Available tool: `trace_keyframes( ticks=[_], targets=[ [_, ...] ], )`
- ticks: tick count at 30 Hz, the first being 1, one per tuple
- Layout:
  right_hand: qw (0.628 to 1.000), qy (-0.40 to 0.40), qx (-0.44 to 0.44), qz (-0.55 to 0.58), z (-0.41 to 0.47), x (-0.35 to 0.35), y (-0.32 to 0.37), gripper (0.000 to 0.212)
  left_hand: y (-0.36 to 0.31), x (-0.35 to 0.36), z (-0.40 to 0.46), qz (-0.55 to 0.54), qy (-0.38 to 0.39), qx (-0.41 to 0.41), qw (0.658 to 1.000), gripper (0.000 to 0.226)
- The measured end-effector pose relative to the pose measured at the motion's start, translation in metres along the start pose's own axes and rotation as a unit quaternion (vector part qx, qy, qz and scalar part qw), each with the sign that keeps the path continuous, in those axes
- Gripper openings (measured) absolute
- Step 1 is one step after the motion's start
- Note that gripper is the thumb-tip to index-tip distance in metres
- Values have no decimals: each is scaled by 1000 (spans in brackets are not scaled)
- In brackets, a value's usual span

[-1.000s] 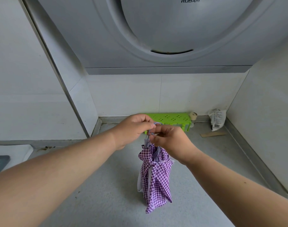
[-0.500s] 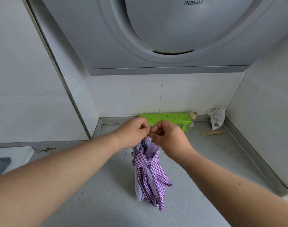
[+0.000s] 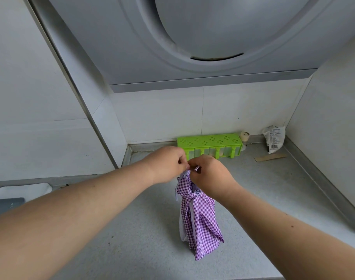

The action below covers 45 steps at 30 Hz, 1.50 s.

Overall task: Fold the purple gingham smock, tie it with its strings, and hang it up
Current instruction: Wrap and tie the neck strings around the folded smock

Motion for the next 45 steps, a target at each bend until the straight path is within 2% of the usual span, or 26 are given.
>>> trace_keyframes(
  ticks=[3, 6, 9, 13, 17, 21, 25, 29, 32, 35, 37, 41, 43, 45],
  targets=[
    [1000, 16, 15, 22, 3, -1, -2, 27, 2, -1, 1, -47, 6, 13, 999, 19],
    [999, 22, 14, 28, 5, -1, -4, 20, 10, 0, 6, -109, 12, 30, 993, 13],
    [998, 22, 10, 57, 4, -1, -7, 32, 19, 2, 10, -200, 23, 69, 977, 12],
    [992, -11, -7, 123, 2, 2, -10, 16, 21, 3, 13, -309, 32, 73, 948, 12],
    [973, -61, 23, 221, 1, 7, -10, 23, 26, 6, 22, -353, 40, 56, 933, 10],
    [938, -101, 56, 327, 3, 10, -14, 26, 25, 7, 26, -316, 33, 65, 946, 12],
    [906, -86, 60, 409, 4, 13, -20, 28, 27, 7, 30, -131, 57, 44, 989, 5],
    [876, -67, 61, 474, 5, 14, -24, 31, 25, 8, 29, -5, 110, 22, 994, 11],
    [867, -34, 55, 495, 4, 15, -24, 32, 31, 12, 32, 1, 119, 16, 993, 22],
    [850, -15, 55, 523, 5, 15, -23, 34, 43, 22, 40, -127, 71, 7, 989, 33],
    [844, 2, 66, 532, 6, 14, -23, 35, 42, 30, 43, -286, 37, 11, 957, 40],
    [830, 15, 143, 538, 9, 8, -26, 29, 26, 40, 39, -560, 36, 17, 828, 36],
    [810, 3, 186, 557, 11, 5, -29, 18, 20, 45, 39, -634, 51, 16, 772, 34],
    [787, -6, 226, 574, 11, 2, -29, 15, 18, 49, 40, -671, 70, 8, 738, 34]
  ],
)
Point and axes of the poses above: each hand's wrist, its own z-axis towards the middle knuckle, its own x-axis out of the palm, y = z × x, the point moved 1 cm from there along z, towards the middle knuckle, and after that the axes turned 14 degrees about y, right-handed, at the moved point
